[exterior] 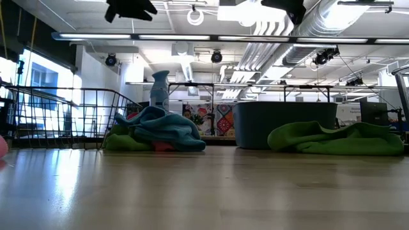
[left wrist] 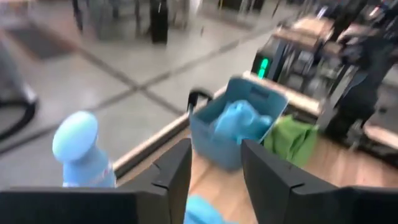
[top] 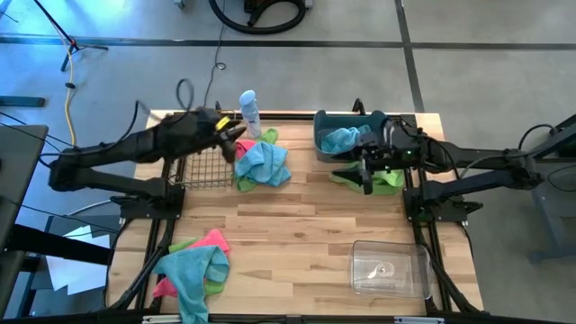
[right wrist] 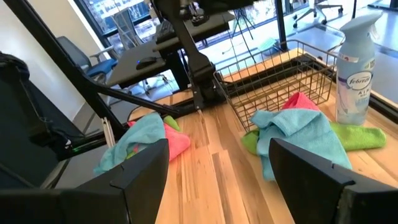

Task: Sort microfiber towel by color & place in baskets
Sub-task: Put the top blue towel into the blue bin

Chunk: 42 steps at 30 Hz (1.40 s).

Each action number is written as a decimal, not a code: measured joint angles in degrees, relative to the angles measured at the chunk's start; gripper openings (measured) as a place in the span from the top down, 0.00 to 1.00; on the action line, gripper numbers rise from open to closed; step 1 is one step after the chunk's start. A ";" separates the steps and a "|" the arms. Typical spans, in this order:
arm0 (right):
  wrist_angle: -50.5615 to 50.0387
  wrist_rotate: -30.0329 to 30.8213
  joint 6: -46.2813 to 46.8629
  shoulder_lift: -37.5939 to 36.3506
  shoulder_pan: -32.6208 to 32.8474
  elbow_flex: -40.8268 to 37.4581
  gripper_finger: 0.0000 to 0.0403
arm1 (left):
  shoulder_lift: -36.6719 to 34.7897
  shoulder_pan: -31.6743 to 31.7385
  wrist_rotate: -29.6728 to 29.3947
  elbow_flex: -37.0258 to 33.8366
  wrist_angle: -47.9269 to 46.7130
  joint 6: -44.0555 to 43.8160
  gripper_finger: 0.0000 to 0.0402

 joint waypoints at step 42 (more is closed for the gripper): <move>-5.61 -0.07 0.46 -2.93 -0.02 0.02 0.32 | 50.77 11.64 10.14 17.28 -22.92 -1.27 0.39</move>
